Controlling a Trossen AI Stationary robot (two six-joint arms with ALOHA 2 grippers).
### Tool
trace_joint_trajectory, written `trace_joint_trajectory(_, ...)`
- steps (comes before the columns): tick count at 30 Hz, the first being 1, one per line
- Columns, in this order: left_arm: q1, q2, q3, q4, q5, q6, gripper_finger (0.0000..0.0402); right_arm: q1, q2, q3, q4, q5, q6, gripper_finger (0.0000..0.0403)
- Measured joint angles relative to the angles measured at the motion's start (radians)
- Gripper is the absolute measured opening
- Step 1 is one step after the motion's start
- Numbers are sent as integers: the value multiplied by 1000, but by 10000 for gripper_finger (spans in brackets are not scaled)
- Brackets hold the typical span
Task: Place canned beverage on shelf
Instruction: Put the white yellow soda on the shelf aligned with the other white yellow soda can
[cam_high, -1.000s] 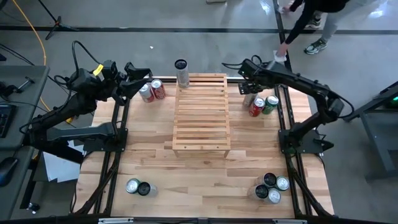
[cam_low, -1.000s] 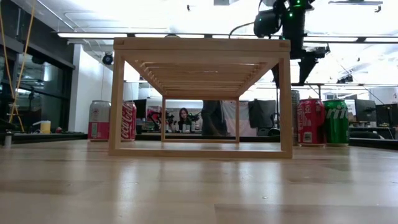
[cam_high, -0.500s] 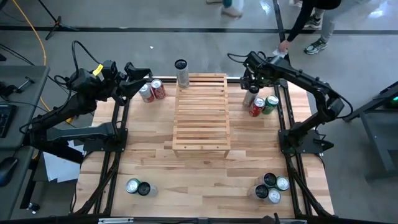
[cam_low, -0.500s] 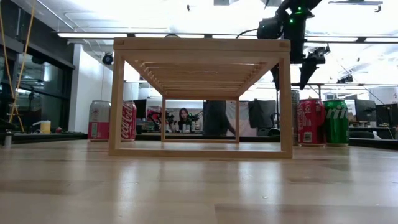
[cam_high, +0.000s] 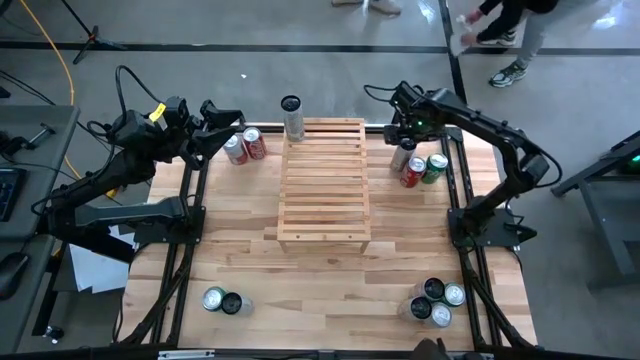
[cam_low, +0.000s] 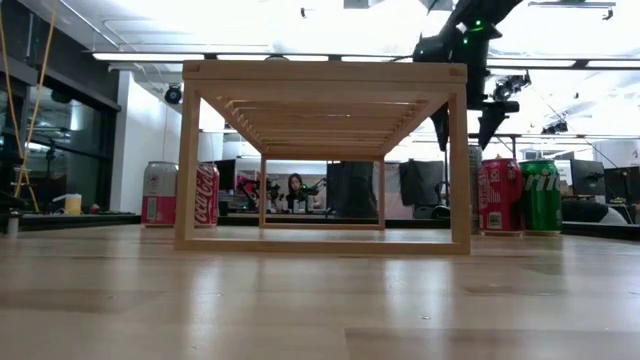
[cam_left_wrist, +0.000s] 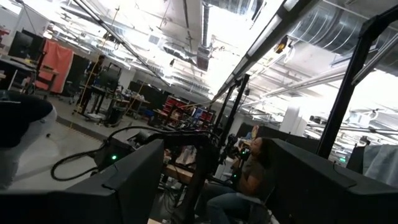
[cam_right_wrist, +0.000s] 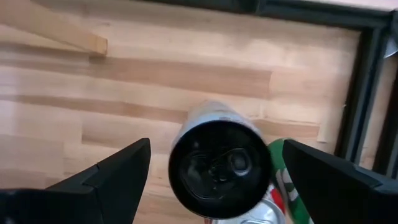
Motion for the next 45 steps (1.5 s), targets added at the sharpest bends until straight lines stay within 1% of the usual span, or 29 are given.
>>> trace_joint_trajectory(7, 0, 0, 0, 0, 0, 0, 282, 0, 34, 0, -23, -5, -1, 350)
trace_joint_trajectory(15, 0, 0, 0, 0, 0, -1, 282, 0, 41, 0, -41, -5, -9, 346)
trace_joint_trajectory(19, 0, 0, 0, 0, 0, 0, 282, 0, 41, 0, -41, -5, -10, 318)
trace_joint_trajectory(25, 0, 0, 0, 0, 0, 0, 282, 0, 40, 0, -52, -5, -29, 244)
trace_joint_trajectory(29, 0, 0, 0, 0, 0, 0, 282, 0, 33, 23, -98, -3, -86, 239)
trace_joint_trajectory(32, 0, 0, 0, 0, 0, 0, 282, 0, 2, 82, -144, 9, -119, 239)
trace_joint_trajectory(35, 0, 0, 0, 0, 0, 1, 282, 1, -20, 179, -181, 39, -152, 239)
trace_joint_trajectory(40, 0, 0, 0, 0, 0, 0, 282, 3, -33, 414, -287, 43, -210, 239)
trace_joint_trajectory(45, 0, 1, 0, 0, 0, 1, 282, 63, -32, 643, -360, 40, -240, 239)
